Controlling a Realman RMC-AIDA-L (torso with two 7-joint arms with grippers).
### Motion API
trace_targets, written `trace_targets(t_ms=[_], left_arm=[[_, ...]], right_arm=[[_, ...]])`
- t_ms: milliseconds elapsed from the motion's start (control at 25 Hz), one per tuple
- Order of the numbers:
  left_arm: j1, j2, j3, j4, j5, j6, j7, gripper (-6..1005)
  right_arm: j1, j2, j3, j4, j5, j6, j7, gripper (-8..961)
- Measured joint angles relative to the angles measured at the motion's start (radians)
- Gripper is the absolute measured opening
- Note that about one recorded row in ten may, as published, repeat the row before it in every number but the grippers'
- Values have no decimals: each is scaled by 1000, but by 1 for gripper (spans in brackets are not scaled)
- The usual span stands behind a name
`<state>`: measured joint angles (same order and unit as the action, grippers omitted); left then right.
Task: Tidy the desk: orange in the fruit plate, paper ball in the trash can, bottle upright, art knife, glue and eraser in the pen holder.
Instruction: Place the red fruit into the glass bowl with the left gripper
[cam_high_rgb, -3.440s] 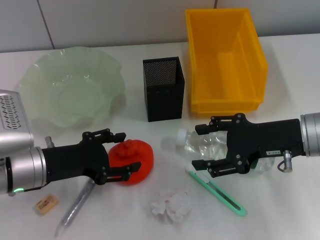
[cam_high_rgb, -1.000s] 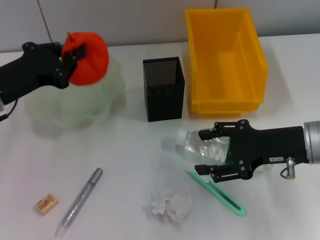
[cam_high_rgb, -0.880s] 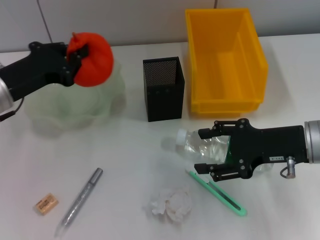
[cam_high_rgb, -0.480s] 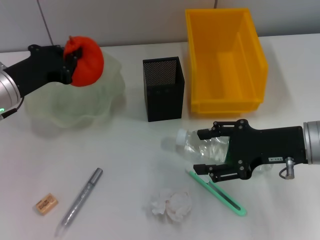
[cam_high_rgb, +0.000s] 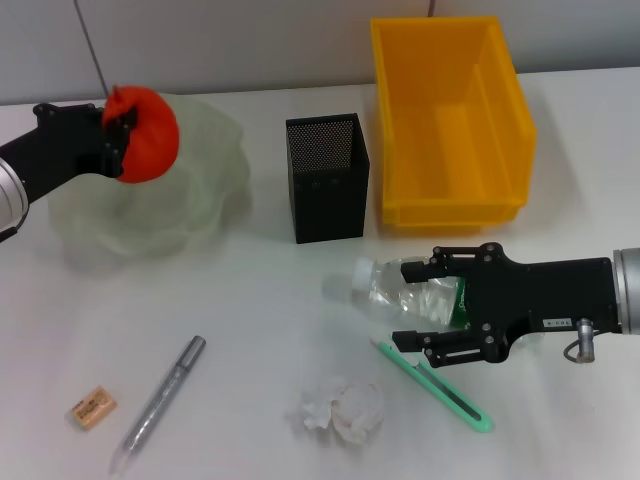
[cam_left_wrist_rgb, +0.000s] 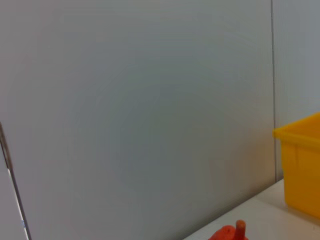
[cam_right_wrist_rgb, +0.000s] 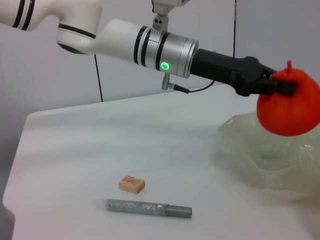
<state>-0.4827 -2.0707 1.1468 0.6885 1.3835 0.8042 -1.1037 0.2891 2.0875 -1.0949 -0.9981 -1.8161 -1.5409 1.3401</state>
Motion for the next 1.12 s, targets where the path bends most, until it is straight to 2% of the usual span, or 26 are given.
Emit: trace_targets(t_ms=[640,1120], left_arm=[[-11,-6,30,-27,-18,-23,90,140],[-12,-5,35,-20,-49,-21,91,490]], right_arm=[[-5,-1,0,-10,36,-28,4,786],[-19,-3,1,-10,37,-28,6,787]])
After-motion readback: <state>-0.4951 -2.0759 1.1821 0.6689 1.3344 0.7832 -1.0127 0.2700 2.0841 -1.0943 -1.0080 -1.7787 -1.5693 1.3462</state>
